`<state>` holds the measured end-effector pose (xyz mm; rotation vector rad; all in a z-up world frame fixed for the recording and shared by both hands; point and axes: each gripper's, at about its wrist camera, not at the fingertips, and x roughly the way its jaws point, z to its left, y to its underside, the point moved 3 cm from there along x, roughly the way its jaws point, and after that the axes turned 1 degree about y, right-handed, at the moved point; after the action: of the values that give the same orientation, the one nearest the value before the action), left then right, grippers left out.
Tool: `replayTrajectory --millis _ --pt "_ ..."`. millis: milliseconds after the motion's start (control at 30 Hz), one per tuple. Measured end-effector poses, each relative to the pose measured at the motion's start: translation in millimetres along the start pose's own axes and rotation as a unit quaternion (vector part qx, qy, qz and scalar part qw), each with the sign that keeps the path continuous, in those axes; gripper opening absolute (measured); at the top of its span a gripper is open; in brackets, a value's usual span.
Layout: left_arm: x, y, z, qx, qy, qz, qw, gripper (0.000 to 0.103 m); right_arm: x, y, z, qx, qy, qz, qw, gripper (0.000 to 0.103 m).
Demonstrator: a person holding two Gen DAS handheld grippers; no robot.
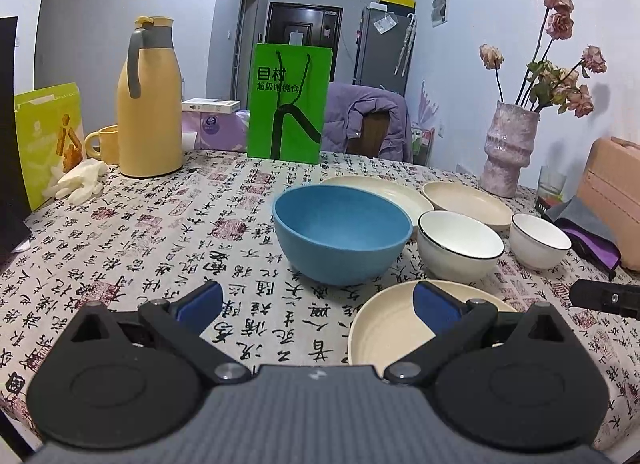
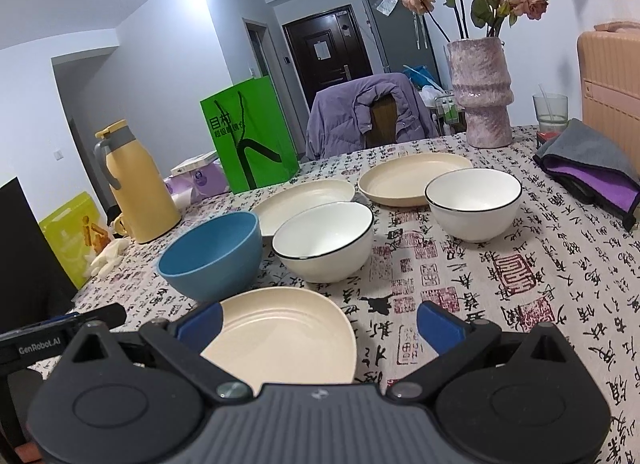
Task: Organize plates and bowls
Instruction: 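Pull both open grippers back from the placed cream plate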
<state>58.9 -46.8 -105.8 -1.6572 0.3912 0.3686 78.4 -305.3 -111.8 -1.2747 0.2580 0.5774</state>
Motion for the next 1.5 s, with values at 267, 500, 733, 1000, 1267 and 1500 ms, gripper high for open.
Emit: replayTrajectory --millis 267,500,733,1000,1267,1500 --pt "-4 -12 5 -0.005 0.000 -0.005 1.0000 0.103 -2 -12 9 -0.004 -0.004 -0.004 1.000 0.103" --pt "-5 -20 12 -0.009 -0.003 -0.007 0.9999 0.103 -1 -21 18 -0.009 -0.005 -0.004 1.000 0.103" --pt "-1 -27 21 -0.014 -0.003 -0.009 0.9999 0.103 7 -29 28 -0.018 -0.007 -0.002 1.000 0.103" --pt "7 -37 35 -0.024 -0.006 -0.011 0.9996 0.103 24 -39 41 -0.029 -0.012 0.003 1.000 0.103" --pt "21 -48 51 -0.036 -0.014 -0.014 0.9992 0.103 45 -51 54 -0.041 -0.017 0.007 0.999 0.103" --pt "36 -56 64 -0.047 -0.018 -0.010 0.9987 0.103 64 -61 66 -0.055 -0.023 0.013 0.998 0.103"
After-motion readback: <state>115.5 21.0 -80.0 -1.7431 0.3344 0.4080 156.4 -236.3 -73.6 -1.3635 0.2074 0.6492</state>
